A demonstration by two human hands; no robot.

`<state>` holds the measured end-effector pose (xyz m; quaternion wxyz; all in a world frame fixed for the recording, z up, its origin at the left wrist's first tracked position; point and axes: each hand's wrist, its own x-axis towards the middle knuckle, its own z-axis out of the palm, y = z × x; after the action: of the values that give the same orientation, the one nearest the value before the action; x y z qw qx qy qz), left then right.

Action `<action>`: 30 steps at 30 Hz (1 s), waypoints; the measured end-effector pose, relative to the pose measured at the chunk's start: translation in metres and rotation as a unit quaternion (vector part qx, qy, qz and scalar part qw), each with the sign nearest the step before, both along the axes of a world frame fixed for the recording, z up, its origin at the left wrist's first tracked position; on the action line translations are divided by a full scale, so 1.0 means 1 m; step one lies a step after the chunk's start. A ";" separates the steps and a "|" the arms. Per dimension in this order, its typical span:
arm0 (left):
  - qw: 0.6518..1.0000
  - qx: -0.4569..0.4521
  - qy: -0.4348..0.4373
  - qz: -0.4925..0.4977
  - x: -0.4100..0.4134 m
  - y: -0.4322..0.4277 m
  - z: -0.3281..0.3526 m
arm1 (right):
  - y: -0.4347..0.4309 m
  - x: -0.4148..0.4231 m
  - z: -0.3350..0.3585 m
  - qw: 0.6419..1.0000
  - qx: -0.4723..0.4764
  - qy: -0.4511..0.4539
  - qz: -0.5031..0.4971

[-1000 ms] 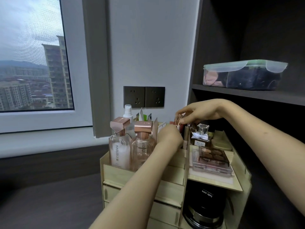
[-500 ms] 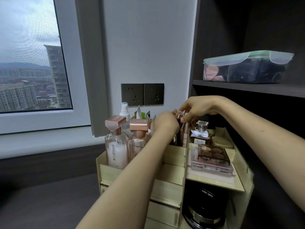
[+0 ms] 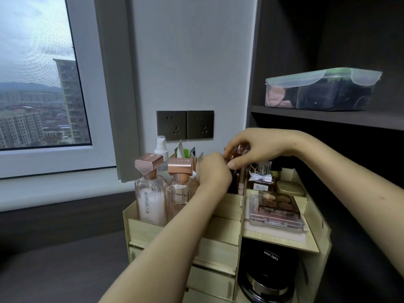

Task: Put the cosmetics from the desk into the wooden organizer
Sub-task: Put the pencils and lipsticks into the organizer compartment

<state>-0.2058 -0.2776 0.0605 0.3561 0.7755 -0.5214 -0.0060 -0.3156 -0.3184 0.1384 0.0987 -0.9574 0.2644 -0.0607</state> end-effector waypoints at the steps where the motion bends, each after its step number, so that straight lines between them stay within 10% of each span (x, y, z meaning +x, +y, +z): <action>1: 1.000 -0.005 0.013 -0.002 0.000 0.000 0.000 | 0.002 0.001 -0.001 1.000 -0.007 0.013 0.002; 10: 0.998 -0.039 0.047 0.008 0.001 -0.005 -0.008 | -0.018 0.000 -0.013 0.990 -0.048 -0.093 -0.095; 30: 0.998 -0.011 0.055 0.001 -0.001 0.006 0.001 | -0.001 0.007 -0.010 0.993 -0.042 -0.033 -0.106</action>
<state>-0.2071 -0.2721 0.0615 0.3929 0.7704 -0.5002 -0.0422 -0.3087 -0.3191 0.1287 0.0603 -0.9248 0.3582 -0.1134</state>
